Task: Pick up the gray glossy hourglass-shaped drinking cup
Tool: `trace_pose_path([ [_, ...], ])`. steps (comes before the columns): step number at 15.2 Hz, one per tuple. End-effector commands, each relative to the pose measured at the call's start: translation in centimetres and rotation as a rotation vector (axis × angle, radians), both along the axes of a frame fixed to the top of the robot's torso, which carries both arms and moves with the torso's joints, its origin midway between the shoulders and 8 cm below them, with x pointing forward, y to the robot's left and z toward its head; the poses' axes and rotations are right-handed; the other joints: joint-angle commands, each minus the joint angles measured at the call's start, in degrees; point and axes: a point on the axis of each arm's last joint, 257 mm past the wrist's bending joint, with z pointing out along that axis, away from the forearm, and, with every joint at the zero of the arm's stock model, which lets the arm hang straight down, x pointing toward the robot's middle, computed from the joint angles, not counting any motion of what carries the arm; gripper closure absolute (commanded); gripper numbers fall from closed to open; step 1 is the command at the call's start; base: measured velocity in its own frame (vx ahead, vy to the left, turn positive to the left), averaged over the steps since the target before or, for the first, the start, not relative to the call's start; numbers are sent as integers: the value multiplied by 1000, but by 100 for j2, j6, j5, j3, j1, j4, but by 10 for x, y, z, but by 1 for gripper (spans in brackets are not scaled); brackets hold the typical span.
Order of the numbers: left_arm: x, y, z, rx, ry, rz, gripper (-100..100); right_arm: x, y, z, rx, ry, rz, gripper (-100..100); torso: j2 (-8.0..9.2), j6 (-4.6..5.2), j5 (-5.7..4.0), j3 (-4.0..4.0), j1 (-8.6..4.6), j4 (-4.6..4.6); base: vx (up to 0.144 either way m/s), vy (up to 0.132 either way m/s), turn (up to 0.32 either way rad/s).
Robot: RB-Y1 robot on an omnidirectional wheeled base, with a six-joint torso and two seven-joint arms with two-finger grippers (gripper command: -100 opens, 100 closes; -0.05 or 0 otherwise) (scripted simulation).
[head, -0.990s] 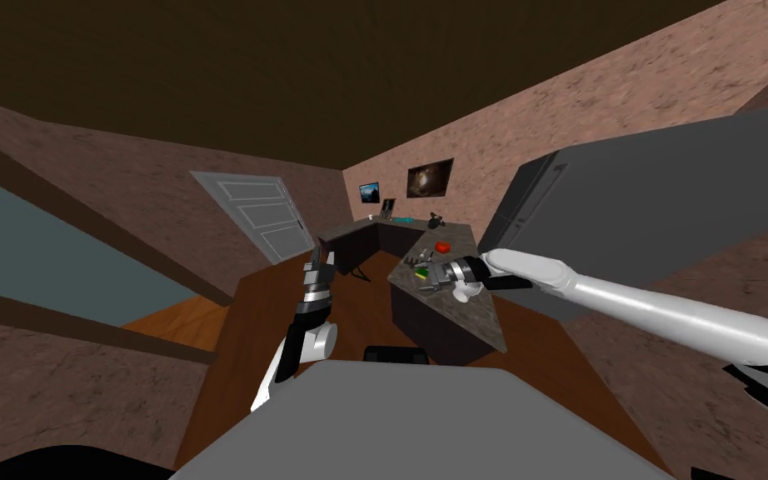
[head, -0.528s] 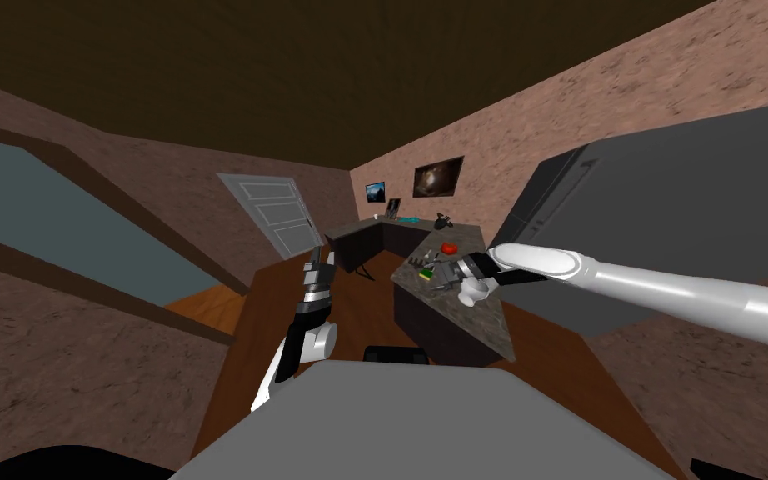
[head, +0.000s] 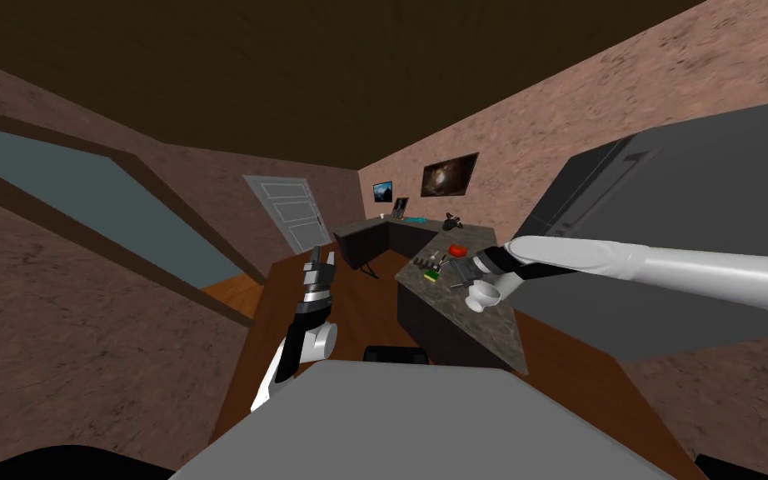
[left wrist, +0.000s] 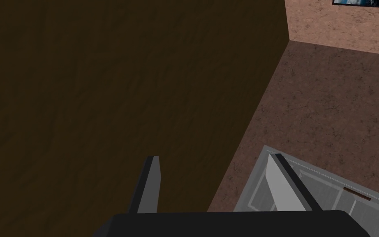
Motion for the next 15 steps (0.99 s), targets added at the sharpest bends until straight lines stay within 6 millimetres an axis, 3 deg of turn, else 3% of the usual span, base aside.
trace_pose_path([
  [1,0,0,0,0,0,0,0,-1,-18,-6,-43,3,-17,-100,0,0,0,0,0,0,-11,-15,40],
  [2,0,0,0,0,0,0,0,2,-44,-3,-112,-10,-41,-100,0,2,-1,0,-1,0,-10,-11,114],
  [3,0,0,0,0,0,0,0,-2,-49,-6,-120,1,-47,-100,-1,0,0,0,0,0,-10,-11,145],
  [4,0,0,0,0,0,0,0,0,-70,-3,-178,-10,-66,-100,-1,0,0,-1,0,0,-10,-11,217],
  [5,0,0,0,0,0,0,0,-5,-78,-7,-191,5,-77,-100,-1,-2,0,-1,1,0,-9,-16,176],
  [6,0,0,0,0,0,0,0,-4,-103,-1,-252,-7,-104,-100,-1,0,-1,-1,-1,0,-10,-14,164],
  [8,0,0,0,0,0,0,0,-10,-106,-8,-256,13,-107,-100,-2,0,-1,-1,-1,-1,-4,-13,88],
  [9,0,0,0,0,0,0,0,-14,-131,-6,-312,15,-134,-100,-4,2,-2,-2,-1,-1,-1,-5,117],
  [10,0,0,0,0,0,0,0,-17,-132,-10,-313,26,-135,-100,-5,0,-1,-3,0,-1,0,-5,140],
  [11,0,0,0,0,0,0,0,-22,-153,-7,-362,29,-159,-100,-6,0,-1,-3,2,-1,3,-4,195],
  [12,0,0,0,0,0,0,0,-27,-155,-12,-364,43,-161,-100,-7,-2,0,-4,3,-2,5,-6,137],
  [13,0,0,0,0,0,0,0,-33,-174,-10,-406,49,-181,-100,-8,1,0,-5,2,-2,9,-2,137],
  [14,0,0,0,0,0,0,0,-38,-176,-16,-408,65,-183,-100,-8,0,0,-5,4,-2,10,0,119],
  [15,0,0,0,0,0,0,0,-45,-191,-16,-443,75,-200,-100,-9,0,0,-5,5,-2,14,3,129],
])
